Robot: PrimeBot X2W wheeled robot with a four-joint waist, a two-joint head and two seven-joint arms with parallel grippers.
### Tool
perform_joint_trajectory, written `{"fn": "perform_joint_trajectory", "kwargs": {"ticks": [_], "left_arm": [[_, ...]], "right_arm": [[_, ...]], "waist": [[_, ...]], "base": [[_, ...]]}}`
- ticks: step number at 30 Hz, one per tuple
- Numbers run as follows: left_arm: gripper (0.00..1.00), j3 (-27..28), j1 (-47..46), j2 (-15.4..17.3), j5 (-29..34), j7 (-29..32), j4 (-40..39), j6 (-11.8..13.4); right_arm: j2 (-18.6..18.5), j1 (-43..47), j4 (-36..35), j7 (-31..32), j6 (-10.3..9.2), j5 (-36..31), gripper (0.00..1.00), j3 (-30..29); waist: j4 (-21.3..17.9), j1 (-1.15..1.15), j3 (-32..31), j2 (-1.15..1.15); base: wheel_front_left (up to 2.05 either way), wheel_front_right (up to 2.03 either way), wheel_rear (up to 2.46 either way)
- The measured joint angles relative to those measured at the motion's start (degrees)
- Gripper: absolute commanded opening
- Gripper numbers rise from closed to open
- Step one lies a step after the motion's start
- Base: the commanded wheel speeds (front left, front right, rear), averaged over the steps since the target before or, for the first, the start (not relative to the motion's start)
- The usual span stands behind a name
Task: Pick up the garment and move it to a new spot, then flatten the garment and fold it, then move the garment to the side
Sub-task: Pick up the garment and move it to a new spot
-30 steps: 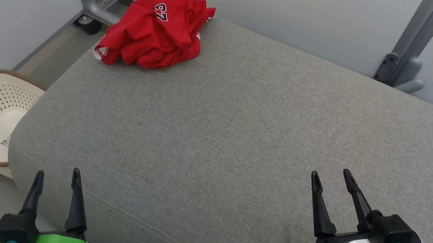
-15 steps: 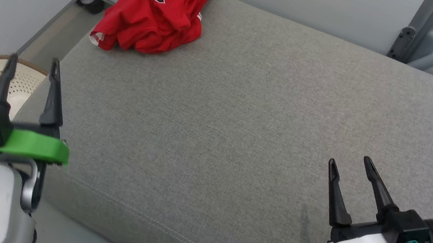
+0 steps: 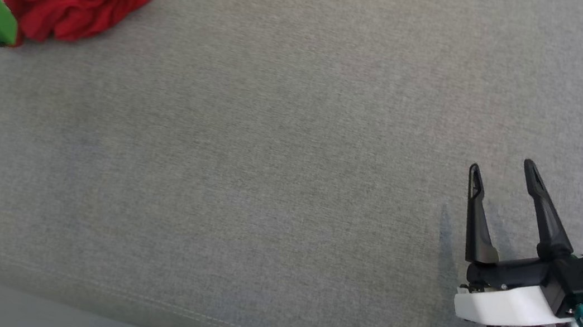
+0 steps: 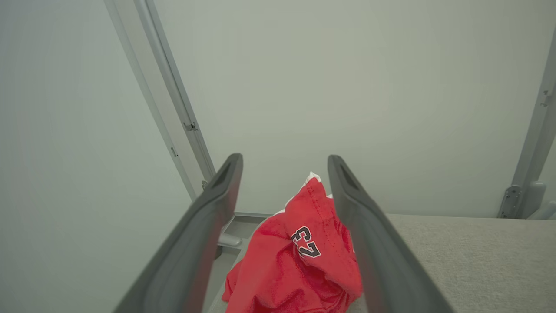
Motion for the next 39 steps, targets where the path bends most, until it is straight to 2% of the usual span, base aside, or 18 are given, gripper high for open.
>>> {"fn": "perform_joint_trajectory", "kwargs": {"ticks": [3, 6, 10, 17, 22, 23, 24, 26, 34, 39], "left_arm": [[1.0, 0.1, -4.1, 2.6, 0.0, 2.6, 5.9, 0.0], [1.0, 0.3, -6.7, 3.4, -0.6, 6.4, 11.6, 0.1], [1.0, 0.0, -9.3, 4.9, -0.4, 7.7, 16.2, 1.1], [1.0, 1.7, -11.5, 6.7, -0.6, 8.2, 22.8, 7.0], [1.0, 2.6, -12.2, 7.0, -1.5, 7.1, 26.0, 8.7], [0.71, 2.5, -12.2, 6.8, -1.5, 7.1, 26.4, 9.0], [0.35, 2.5, -12.2, 6.6, -1.5, 7.2, 26.8, 9.1], [0.0, 2.4, -12.3, 6.7, -1.5, 7.2, 27.5, 9.3], [0.0, 1.5, -12.3, 6.9, -1.5, 4.5, 28.3, 9.0], [0.0, 0.4, -12.3, 7.3, -1.5, 2.8, 28.0, 7.1]], "right_arm": [[0.0, -0.7, -1.8, 0.0, 0.01, -0.2, 1.0, -0.6], [0.0, -1.0, -3.0, 0.0, 0.0, -0.2, 1.0, -0.6], [0.0, -1.5, -4.3, 0.0, 0.01, -0.2, 1.0, -0.5], [0.0, -2.0, -4.6, 0.0, 0.01, 0.2, 1.0, -0.2], [0.0, -2.5, -4.3, 0.0, 0.0, 0.6, 1.0, 0.1], [0.0, -2.5, -4.2, 0.0, 0.01, 0.7, 1.0, 0.1], [0.0, -2.6, -4.1, 0.0, 0.01, 0.8, 1.0, 0.1], [0.0, -2.7, -4.0, 0.0, 0.01, 0.8, 1.0, 0.2], [0.0, -2.8, -3.3, 0.0, 0.01, 1.4, 1.0, 0.1], [0.0, -2.7, -2.6, 0.0, 0.01, 1.9, 1.0, 0.1]], "waist": [[-2.6, 0.0, 2.9, 0.0], [-5.0, 0.0, 5.7, 0.0], [-7.8, 0.0, 9.2, 0.0], [-11.4, 0.01, 14.0, 0.0], [-13.4, 0.01, 16.0, 0.0], [-13.6, 0.01, 16.0, 0.0], [-13.7, 0.01, 15.9, 0.0], [-13.7, 0.0, 15.4, 0.0], [-13.7, 0.01, 13.0, 0.0], [-13.6, 0.0, 10.3, 0.0]], "base": [[0.0, 0.0, 0.0], [0.0, 0.0, 0.0], [0.0, 0.0, 0.0], [0.0, 0.0, 0.0], [0.0, 0.0, 0.0], [0.0, 0.0, 0.0], [0.0, 0.0, 0.0], [0.0, 0.0, 0.0], [0.0, 0.0, 0.0], [0.0, 0.0, 0.0]]}}
